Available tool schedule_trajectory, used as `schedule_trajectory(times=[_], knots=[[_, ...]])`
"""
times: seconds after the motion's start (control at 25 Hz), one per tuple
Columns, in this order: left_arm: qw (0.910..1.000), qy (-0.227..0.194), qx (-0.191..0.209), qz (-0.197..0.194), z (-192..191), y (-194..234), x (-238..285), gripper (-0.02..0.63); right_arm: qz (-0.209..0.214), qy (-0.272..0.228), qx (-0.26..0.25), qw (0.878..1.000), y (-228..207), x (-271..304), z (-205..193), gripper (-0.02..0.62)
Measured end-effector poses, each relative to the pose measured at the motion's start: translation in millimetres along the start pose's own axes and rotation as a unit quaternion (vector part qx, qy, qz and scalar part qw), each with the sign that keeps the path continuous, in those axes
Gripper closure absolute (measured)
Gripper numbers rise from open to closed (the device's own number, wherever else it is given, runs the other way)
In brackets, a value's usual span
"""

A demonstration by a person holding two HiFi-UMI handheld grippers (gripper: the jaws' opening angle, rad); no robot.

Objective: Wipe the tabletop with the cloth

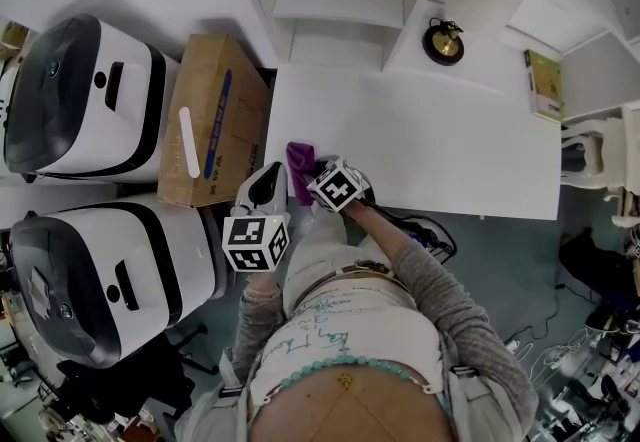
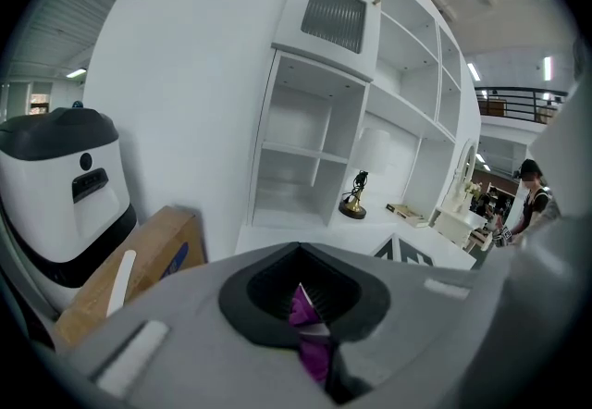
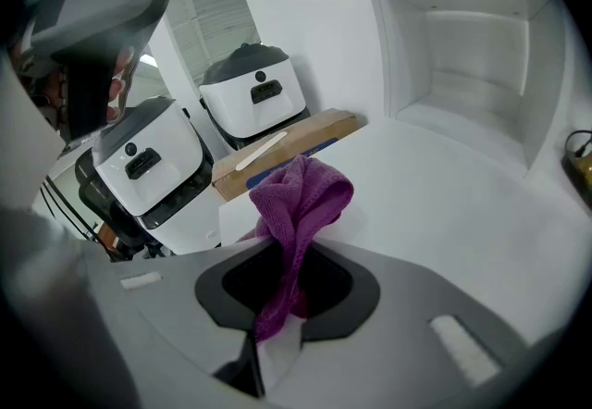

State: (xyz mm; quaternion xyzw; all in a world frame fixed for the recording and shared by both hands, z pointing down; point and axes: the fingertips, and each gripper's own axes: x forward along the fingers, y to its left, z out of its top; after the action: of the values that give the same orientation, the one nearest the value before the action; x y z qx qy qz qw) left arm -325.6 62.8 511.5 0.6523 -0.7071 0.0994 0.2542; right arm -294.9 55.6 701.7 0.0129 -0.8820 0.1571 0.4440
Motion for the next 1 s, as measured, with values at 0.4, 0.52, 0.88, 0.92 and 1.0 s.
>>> schedule_trajectory(times=[0.4,0.52,0.88,0.92,1.0], knots=[[0.9998,0.002,0.007,-0.017,3,-26,10,0.604,-0.006,0.001,0.006,1.0,-13,-17,-16,0.511],[0.9997,0.003,0.011,-0.024,5,-36,14,0.604,-0.007,0.002,0.009,1.0,-16,-21,-21,0.511],[0.9989,0.008,0.021,-0.04,5,-55,22,0.604,-0.011,0.0,0.021,1.0,-25,-30,-33,0.511],[0.9988,0.008,0.023,-0.041,5,-57,23,0.604,-0.011,0.0,0.023,1.0,-26,-31,-35,0.511],[0.9986,0.009,0.025,-0.044,5,-61,25,0.604,-0.011,0.0,0.028,1.0,-28,-33,-38,0.511]])
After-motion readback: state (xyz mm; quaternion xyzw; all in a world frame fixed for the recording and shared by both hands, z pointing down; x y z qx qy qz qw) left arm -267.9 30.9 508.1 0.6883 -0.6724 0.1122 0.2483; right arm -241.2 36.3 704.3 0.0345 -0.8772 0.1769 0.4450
